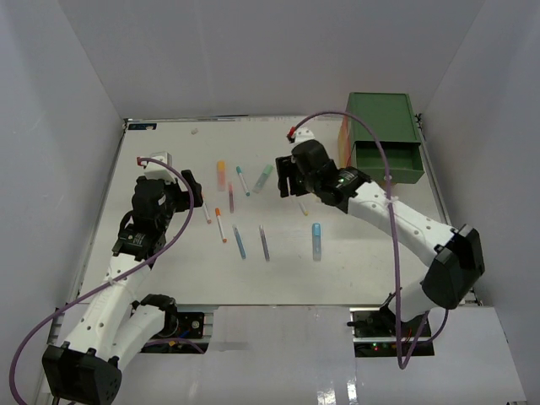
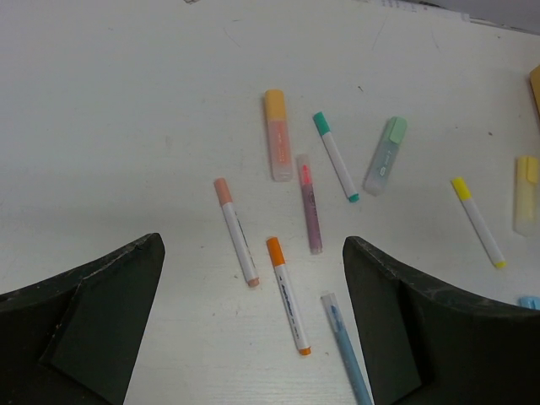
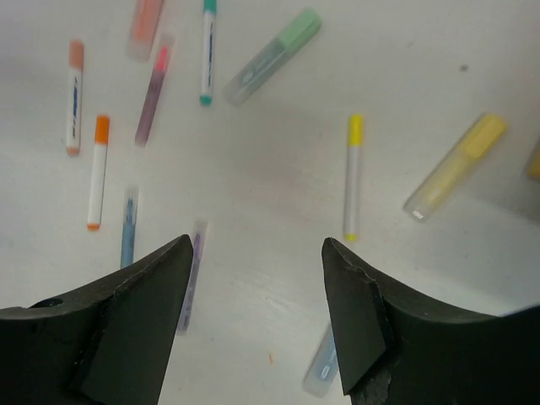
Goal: Sort the stationery into containers
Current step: Pick up the pen from the center of the board.
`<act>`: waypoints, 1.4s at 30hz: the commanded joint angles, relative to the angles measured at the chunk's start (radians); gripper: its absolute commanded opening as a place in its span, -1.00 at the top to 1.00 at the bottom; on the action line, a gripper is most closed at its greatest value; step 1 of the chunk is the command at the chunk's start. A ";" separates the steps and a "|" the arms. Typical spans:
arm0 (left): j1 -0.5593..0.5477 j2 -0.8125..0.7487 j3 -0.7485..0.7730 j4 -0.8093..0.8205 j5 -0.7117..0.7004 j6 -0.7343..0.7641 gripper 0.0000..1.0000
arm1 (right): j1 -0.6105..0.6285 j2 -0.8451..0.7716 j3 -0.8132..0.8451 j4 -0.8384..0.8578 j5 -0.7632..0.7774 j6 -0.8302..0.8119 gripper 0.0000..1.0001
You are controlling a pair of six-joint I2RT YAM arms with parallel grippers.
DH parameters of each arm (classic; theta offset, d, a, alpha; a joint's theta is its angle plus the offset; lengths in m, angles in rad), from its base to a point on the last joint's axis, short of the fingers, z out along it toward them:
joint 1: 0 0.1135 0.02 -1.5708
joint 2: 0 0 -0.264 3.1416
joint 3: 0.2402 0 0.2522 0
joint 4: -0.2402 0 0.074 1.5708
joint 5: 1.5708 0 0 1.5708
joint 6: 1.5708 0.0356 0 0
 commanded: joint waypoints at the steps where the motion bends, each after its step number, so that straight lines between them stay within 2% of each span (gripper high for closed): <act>1: -0.006 -0.003 -0.004 0.010 -0.011 -0.002 -0.96 | 0.080 0.103 0.067 -0.158 -0.014 0.012 -0.38; 9: -0.006 -0.014 -0.004 0.010 -0.022 -0.001 -0.96 | 0.213 0.377 0.160 -0.249 -0.077 0.069 -0.35; 15: -0.004 -0.026 -0.004 0.011 -0.039 0.001 -0.96 | 0.257 0.472 0.194 -0.254 -0.058 0.110 -0.28; 33: -0.004 -0.031 -0.004 0.010 -0.027 -0.001 -0.96 | 0.264 0.586 0.189 -0.221 -0.048 0.177 0.01; 38: -0.004 -0.033 -0.004 0.010 -0.025 -0.001 -0.96 | 0.264 0.596 0.185 -0.221 -0.037 0.184 0.15; 42: -0.004 -0.031 -0.004 0.010 -0.024 -0.002 -0.96 | 0.263 0.602 0.185 -0.223 -0.028 0.187 0.36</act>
